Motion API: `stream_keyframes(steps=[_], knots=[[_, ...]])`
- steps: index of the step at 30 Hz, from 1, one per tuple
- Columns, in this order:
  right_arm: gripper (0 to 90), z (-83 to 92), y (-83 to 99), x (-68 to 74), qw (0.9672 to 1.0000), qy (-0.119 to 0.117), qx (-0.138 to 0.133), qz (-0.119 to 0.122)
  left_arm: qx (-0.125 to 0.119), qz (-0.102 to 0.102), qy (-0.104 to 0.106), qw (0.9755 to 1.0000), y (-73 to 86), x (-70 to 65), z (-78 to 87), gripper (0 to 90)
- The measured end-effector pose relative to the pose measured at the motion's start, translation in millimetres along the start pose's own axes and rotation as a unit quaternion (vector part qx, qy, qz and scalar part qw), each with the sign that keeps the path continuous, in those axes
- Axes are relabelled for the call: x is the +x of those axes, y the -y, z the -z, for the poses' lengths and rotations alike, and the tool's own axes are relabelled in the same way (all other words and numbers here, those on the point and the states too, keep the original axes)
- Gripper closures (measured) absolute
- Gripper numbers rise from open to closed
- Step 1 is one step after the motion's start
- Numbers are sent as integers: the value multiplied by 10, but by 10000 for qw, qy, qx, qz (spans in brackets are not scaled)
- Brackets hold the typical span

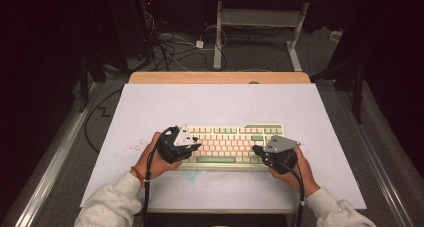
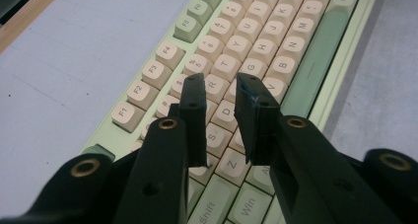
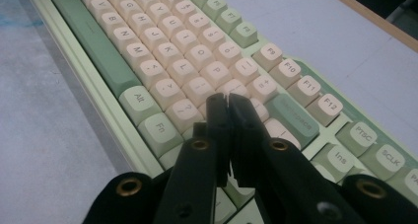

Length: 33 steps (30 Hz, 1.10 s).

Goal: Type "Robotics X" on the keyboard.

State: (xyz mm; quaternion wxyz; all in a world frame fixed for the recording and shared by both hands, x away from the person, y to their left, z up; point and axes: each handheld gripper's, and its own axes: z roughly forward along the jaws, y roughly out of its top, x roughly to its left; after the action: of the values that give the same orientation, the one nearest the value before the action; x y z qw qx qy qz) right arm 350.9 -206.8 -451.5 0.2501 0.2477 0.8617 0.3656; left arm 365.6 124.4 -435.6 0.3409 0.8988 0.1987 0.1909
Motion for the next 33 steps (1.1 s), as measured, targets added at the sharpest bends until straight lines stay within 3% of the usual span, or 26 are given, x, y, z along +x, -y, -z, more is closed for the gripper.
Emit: stream_keyframes(steps=[6, 9, 16, 18, 24, 33], knots=[[806, 48, -25, -18, 9999, 94, -111, -25, -194, -3, -358, 9992, 46, -11, 33, 529], [730, 71, -25, -14, 9997, 157, -163, -63, -244, -104, -635, 9976, 65, -48, 51, 431], [486, 127, -8, -22, 9987, 409, -297, -108, -442, -107, -812, 9957, 116, -91, 93, 259], [431, 157, -11, -24, 9984, 387, -368, -159, -496, -82, -888, 9948, 139, -98, 112, 236], [265, 217, -9, -11, 9965, 650, -510, -137, -562, -30, -937, 9940, 213, -100, 160, 189], [207, 319, 41, -27, 9938, 917, -589, -226, -611, -20, -1082, 9922, 320, -107, 229, 176]])
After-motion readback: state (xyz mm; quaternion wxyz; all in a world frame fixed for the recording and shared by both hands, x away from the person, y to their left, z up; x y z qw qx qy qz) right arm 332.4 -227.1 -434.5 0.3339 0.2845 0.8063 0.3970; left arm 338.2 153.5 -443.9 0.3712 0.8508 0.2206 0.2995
